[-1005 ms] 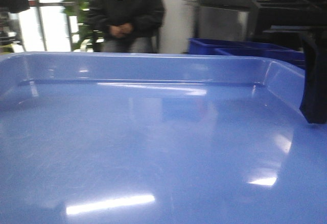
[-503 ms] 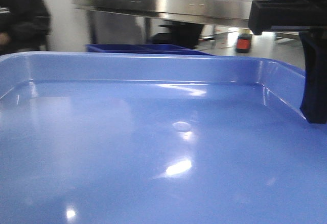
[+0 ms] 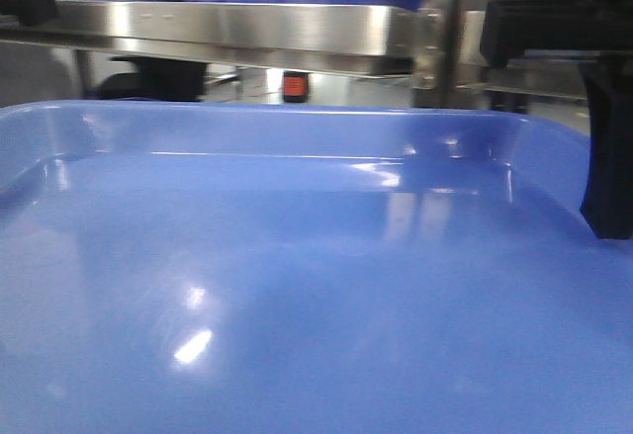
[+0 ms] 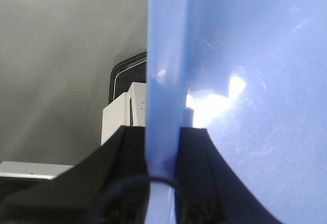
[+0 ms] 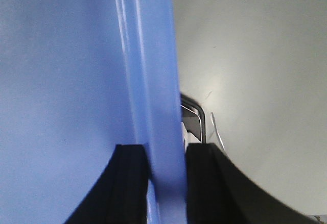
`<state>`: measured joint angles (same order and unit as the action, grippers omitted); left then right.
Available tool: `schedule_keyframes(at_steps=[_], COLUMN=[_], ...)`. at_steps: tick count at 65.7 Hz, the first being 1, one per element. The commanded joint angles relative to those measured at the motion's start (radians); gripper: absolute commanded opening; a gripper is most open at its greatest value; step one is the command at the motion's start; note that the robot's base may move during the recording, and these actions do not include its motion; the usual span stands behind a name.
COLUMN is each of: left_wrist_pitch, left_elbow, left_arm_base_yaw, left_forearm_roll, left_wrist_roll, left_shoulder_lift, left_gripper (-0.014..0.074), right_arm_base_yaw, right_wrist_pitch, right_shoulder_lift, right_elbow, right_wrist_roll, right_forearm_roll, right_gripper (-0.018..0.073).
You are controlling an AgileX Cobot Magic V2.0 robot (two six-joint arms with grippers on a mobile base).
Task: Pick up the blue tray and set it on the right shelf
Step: 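Carry the tray in both grippers up to the steel shelf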
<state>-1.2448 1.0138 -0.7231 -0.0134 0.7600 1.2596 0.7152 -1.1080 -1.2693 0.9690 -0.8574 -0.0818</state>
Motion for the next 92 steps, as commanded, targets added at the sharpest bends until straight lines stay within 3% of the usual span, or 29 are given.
schedule_keyframes(at_steps=[1, 92], left_wrist_pitch=[0.017, 0.017], left_elbow=[0.026, 0.026], left_arm_base_yaw=[-0.010, -0.010], left_forearm_roll=[-0.037, -0.037], left_wrist_roll=[0.025, 0.025], left_shoulder_lift=[-0.023, -0.023], left_gripper=[-0.0048, -0.0048], right_arm_base_yaw=[0.004, 0.004], right_wrist_pitch=[0.053, 0.053], right_shoulder_lift=[0.024, 0.024], right_elbow=[0.029, 0.029], right_wrist_roll=[-0.016, -0.016], right_forearm_roll=[0.015, 0.015], right_gripper=[0.0224, 0.0224])
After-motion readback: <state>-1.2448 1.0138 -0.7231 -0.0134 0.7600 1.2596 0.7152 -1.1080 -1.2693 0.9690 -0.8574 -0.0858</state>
